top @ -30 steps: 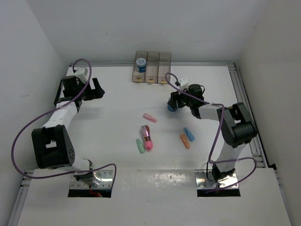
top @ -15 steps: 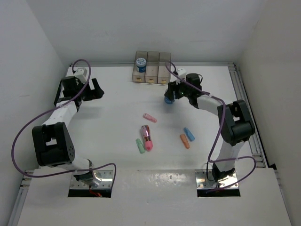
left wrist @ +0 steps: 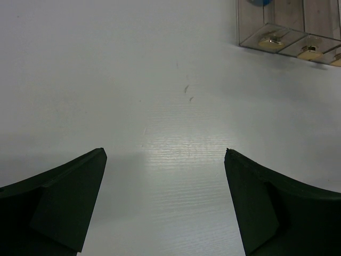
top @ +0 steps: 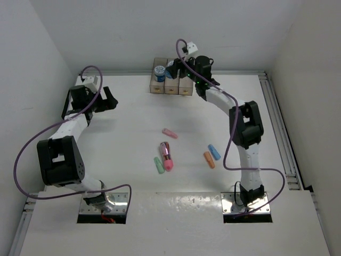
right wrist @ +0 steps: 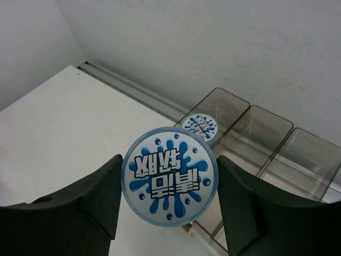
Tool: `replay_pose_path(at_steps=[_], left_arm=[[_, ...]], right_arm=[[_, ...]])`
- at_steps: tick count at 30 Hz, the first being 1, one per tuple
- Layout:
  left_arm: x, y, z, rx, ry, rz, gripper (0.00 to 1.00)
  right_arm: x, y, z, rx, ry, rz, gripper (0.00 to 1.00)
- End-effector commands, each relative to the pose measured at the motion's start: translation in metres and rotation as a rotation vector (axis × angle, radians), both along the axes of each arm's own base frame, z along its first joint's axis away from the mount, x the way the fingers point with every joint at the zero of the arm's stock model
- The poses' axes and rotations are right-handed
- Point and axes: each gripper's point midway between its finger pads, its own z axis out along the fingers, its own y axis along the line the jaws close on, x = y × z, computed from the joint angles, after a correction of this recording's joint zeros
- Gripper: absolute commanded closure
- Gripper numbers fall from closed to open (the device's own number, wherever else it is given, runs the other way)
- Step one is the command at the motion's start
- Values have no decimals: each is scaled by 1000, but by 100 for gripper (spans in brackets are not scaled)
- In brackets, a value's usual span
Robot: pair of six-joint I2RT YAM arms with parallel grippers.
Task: Sort the stationery into containers
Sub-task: Place the stationery in the storage box.
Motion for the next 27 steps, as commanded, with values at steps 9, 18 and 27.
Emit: replay_pose_path(at_steps=[9, 18, 27], left_arm=[[13, 13, 10, -27, -61, 26, 0], [8, 21, -3, -23, -33, 25, 0], [4, 25, -10, -28, -15, 30, 0]], right_arm=[[25, 60, 13, 104, -237, 2, 100], [26, 68, 21, 122, -288, -4, 100], [40, 78, 3, 81, -348, -36, 100]])
